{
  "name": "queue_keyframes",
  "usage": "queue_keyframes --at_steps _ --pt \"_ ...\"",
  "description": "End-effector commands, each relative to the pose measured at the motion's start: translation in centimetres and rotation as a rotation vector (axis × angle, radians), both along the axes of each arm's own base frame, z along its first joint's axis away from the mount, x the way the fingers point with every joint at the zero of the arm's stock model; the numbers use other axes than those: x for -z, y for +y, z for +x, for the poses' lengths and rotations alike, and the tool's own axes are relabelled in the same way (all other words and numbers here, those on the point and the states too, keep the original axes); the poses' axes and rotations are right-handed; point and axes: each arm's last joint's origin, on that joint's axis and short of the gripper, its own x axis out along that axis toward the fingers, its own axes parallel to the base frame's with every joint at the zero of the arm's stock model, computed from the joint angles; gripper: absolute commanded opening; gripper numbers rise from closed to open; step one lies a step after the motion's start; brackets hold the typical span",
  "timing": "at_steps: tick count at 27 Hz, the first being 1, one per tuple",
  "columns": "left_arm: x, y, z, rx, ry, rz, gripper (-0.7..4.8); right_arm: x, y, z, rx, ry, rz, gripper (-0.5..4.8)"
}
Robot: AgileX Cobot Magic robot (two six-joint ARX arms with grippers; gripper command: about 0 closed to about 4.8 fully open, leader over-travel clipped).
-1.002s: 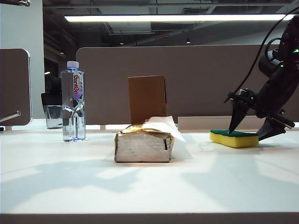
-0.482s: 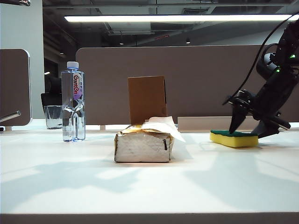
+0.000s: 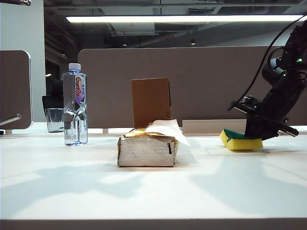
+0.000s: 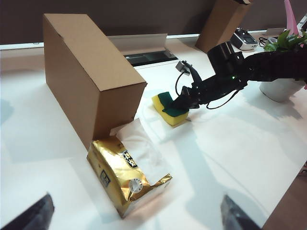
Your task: Move the sponge from right to left to wipe the table, avoiding obstacles on the table, and finally reaching the bottle of mineral water.
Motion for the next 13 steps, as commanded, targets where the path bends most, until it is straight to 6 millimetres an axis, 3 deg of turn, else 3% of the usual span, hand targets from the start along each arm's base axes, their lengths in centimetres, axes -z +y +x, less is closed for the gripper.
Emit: queue_keyframes --at_steps 1,13 --pt "-0.7 0.0 -0.2 0.002 -0.031 -0.002 4.53 1.6 -0.1 -0.8 0.021 0.109 -0.047 -0.09" --pt "-2.6 0.0 -0.7 0.012 -0.084 -0.006 4.53 2.2 0.0 -1.9 0.016 0.218 -0.050 -0.09"
